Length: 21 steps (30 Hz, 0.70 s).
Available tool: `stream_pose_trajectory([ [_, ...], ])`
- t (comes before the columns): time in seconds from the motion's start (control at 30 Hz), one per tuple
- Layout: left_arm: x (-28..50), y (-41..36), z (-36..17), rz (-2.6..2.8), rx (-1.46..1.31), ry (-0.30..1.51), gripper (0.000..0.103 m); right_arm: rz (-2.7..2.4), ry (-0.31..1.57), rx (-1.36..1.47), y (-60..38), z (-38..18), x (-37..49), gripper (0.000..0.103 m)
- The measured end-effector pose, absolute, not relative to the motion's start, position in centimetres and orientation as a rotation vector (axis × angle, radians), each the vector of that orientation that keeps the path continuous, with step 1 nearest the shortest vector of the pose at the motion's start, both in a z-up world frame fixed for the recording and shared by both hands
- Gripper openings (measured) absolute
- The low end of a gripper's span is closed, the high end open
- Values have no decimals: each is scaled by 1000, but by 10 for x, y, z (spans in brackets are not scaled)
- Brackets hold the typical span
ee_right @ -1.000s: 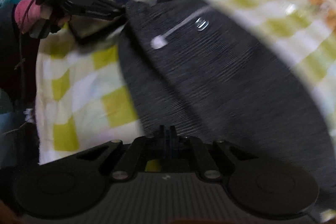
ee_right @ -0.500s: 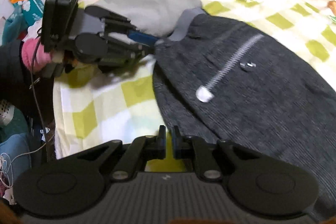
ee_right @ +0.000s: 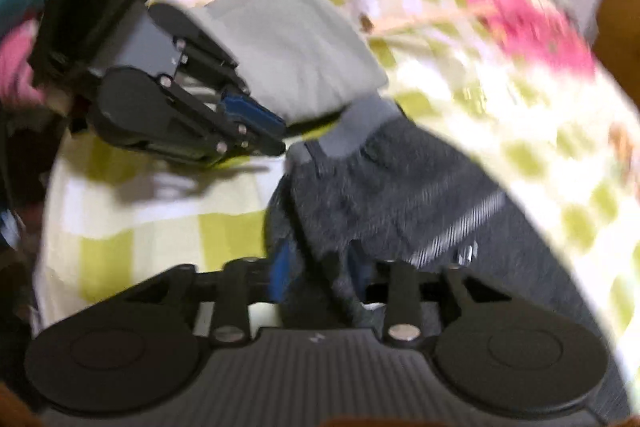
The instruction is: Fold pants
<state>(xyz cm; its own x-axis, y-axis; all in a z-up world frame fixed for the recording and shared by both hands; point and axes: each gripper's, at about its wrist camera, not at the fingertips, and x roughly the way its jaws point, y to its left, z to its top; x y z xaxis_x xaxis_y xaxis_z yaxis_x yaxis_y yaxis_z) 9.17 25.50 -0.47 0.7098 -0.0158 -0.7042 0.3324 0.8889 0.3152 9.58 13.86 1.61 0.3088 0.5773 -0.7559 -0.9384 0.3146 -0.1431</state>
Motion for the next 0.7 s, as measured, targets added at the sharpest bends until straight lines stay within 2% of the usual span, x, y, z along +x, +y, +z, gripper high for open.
stream_pose_trajectory([
  [0.13, 97, 240, -19, -231, 536, 781, 48, 1099, 620, -756, 154, -2, 97, 42],
  [0.3, 115, 230, -26, -196, 574, 741, 50, 1056, 591, -818, 165, -20, 97, 41],
  [0.4, 119, 238, -20, -183, 533, 733, 51, 1045, 586, -815, 163, -17, 99, 30],
  [0.47, 117, 237, -23, -156, 596, 718, 51, 1036, 602, -780, 160, -11, 103, 19],
  [0.53, 120, 236, -22, -140, 589, 709, 43, 1051, 636, -741, 159, -8, 107, 11],
  [0.6, 119, 237, -17, -127, 569, 689, 41, 1057, 653, -722, 160, -6, 108, 11],
  [0.7, 114, 237, -12, -117, 565, 677, 40, 1082, 676, -661, 161, 3, 107, 5],
])
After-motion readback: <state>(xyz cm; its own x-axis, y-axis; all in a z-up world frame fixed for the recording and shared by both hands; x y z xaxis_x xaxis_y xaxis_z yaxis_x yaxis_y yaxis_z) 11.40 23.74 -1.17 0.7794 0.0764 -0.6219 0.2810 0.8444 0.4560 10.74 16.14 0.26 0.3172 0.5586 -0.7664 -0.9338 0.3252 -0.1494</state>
